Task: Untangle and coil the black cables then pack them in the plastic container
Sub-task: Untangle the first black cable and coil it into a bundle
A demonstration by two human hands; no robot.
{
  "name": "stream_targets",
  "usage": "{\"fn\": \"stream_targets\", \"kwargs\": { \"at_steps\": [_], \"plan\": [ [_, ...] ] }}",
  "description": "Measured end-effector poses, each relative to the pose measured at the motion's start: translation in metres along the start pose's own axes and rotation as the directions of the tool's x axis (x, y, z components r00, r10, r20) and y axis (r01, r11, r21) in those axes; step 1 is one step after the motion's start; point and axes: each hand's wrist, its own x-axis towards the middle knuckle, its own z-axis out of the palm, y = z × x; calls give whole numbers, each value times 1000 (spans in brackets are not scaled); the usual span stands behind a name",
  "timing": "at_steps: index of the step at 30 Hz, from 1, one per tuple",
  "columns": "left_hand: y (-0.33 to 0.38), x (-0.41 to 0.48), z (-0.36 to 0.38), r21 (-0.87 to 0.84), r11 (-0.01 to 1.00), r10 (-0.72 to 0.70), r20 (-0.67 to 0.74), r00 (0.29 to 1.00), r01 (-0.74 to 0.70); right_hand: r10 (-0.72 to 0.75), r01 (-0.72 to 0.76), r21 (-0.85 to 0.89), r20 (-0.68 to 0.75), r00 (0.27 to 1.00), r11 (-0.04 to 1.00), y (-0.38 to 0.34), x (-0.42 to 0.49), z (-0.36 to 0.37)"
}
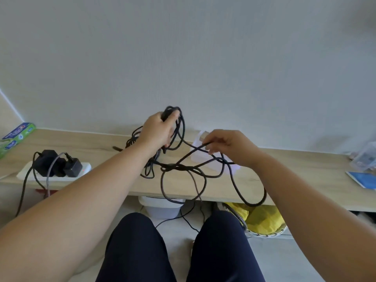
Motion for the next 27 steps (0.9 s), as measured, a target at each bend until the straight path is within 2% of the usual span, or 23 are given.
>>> {"fn": "stream_targets", "kwargs": {
  "at_steps": [2,6,9,11,13,15,17,19,22,24,27],
  "plan": [
    [5,-3,5,143,988,52,81,995,-64,-28,31,71,-40,999,997,-10,4,-8],
    [19,-8,10,263,955,76,218,973,-134,-31,43,125,-94,995,991,-22,11,-22],
    [28,-13,4,179,981,-13,426,905,-71,-23,38,153,-99,995,987,-28,14,-26],
    [27,-12,0,81,997,-30,485,874,-11,-11,32,168,-123,992,985,-30,16,-27],
    [24,-8,-3,54,998,-12,431,902,-12,2,3,44,-110,994,999,-30,17,-29],
    [18,-2,-7,-8,999,-27,331,943,31,99,-100,-108,-20,995,989,-26,15,-35],
    [15,2,-13,-34,998,-38,259,965,48,279,-268,-102,126,952,958,-23,9,-39],
    [14,2,-15,-18,999,-27,252,967,32,373,-365,-80,230,899,928,-21,3,-39],
    [13,0,-11,5,1000,3,267,964,-4,381,-388,-38,298,875,921,-16,-1,-35],
    [10,0,-8,80,996,7,228,974,-25,380,-371,-93,331,864,924,-15,-1,-36],
    [5,0,-6,141,990,3,174,985,-28,350,-308,-185,273,896,933,-15,0,-37]
  ]
}}
